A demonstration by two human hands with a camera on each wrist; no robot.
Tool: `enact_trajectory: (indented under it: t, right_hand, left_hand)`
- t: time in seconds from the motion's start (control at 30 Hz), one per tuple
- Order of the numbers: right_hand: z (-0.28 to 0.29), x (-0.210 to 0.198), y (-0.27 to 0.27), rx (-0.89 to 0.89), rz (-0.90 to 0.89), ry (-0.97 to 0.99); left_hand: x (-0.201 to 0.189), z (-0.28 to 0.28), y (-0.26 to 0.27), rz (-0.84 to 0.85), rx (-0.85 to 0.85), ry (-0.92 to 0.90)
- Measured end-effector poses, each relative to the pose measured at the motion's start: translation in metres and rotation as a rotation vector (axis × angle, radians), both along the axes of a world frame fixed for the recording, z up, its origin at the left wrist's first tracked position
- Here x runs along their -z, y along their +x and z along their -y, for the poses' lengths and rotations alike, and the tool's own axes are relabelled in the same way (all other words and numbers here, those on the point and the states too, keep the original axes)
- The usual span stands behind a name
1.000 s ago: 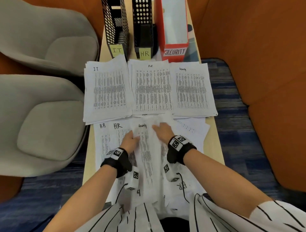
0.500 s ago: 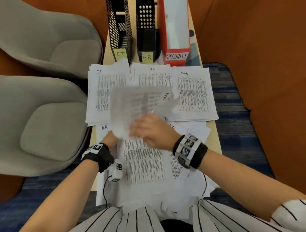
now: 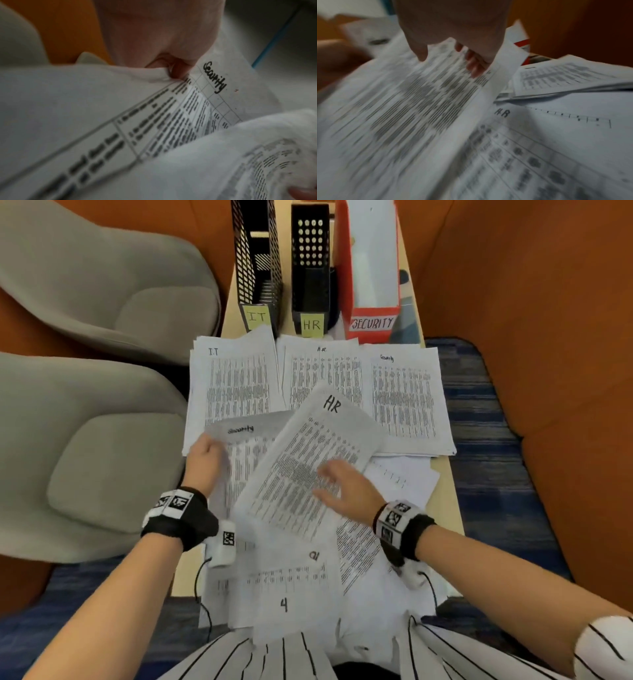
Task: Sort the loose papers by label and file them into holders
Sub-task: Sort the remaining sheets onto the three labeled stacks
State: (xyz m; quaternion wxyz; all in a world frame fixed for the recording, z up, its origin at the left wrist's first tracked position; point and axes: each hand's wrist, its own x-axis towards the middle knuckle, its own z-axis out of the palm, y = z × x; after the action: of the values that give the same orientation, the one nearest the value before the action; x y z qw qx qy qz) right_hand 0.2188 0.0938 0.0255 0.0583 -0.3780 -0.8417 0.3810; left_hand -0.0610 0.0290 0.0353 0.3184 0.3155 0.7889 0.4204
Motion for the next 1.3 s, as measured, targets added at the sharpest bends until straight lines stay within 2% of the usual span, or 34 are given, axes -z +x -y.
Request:
enact_trajectory:
  t: [0.07,0.13,0.17,0.23,0.3,0.33,0.43,0.47,0.53,0.63,0.73,0.83,0.93,1.0,1.03,1.07,1.13,1.2,1.23,1.3]
  right_hand:
    - [-0.028,-0.008,-0.008,0.356,-0.125,-0.060]
    - [-0.048,-0.015,-0.013,0.512,-0.297,-0.228]
    - [-0.054,-0.018,-0.015,0.530,-0.348,-0.214]
    - [-0.064,-0.029,-0.015,0.499,-0.329,0.025]
    - [-0.074,-0.040,-0.017,0.411,-0.247,0.246]
    - [-0.079,-0.043,-0.017,0.337,-0.197,0.233]
    - [-0.079,-0.032,-0.020,0.095,-0.019,-0.129]
    - [-0.075,-0.024,-0.019,0.061,0.019,-0.170]
    - [-0.071,-0.009,-0.018,0.134,-0.036,-0.265]
    - [-0.075,0.004,-0.018,0.338,-0.140,-0.542]
    - [-0.082,0.007,-0.022,0.491,-0.193,-0.605]
    - [-0.089,0.006,-0.025,0.476,-0.283,-0.611]
    - [-0.090,-0.002,-0.030,0.395,-0.387,-0.693]
    - [-0.092,-0.010,-0.033,0.451,-0.432,-0.644]
    - [-0.097,-0.013,-0.033,0.515,-0.475,-0.629]
    - [-0.105,-0.016,-0.030,0.613,-0.558,-0.650]
    - [-0.124,-0.022,-0.021,0.891,-0.716,-0.738]
    - [-0.145,-0.018,0.000,1.158,-0.734,-0.756]
    - [-0.150,-0.013,0.015,1.204,-0.619,-0.716]
    - [-0.156,0.001,0.051,1.155,-0.269,-0.602]
  left_hand:
    - [-0.022,-0.014,-0.008,-0.053,0.034,0.068]
    - [-0.044,-0.028,-0.005,-0.036,0.126,0.070]
    - [-0.051,-0.034,-0.003,-0.035,0.200,0.047]
    - [-0.065,-0.042,0.005,-0.121,0.330,-0.013]
    - [-0.070,-0.048,0.008,-0.209,0.361,-0.011]
    - [-0.070,-0.050,0.008,-0.233,0.340,-0.001]
    - [-0.065,-0.058,0.008,-0.307,0.235,0.018]
    - [-0.067,-0.061,0.011,-0.320,0.192,0.035]
    - [-0.073,-0.068,0.011,-0.305,0.097,0.112]
    - [-0.084,-0.078,0.005,-0.165,0.073,0.229]
    - [-0.098,-0.089,0.004,0.089,0.024,0.309]
    - [-0.116,-0.099,0.002,0.325,-0.123,0.427]
    - [-0.131,-0.112,0.007,0.689,-0.143,0.576]
    - [-0.132,-0.121,0.005,0.866,-0.130,0.576]
    - [-0.128,-0.128,0.002,0.896,-0.130,0.560]
    - [-0.126,-0.134,0.000,0.827,-0.144,0.513]
    - [-0.113,-0.144,0.001,0.552,-0.131,0.334]
    - [-0.093,-0.139,0.013,0.387,-0.041,0.139]
    - [-0.077,-0.132,0.020,0.279,0.100,-0.020]
    - [-0.051,-0.109,0.037,0.013,0.450,-0.466]
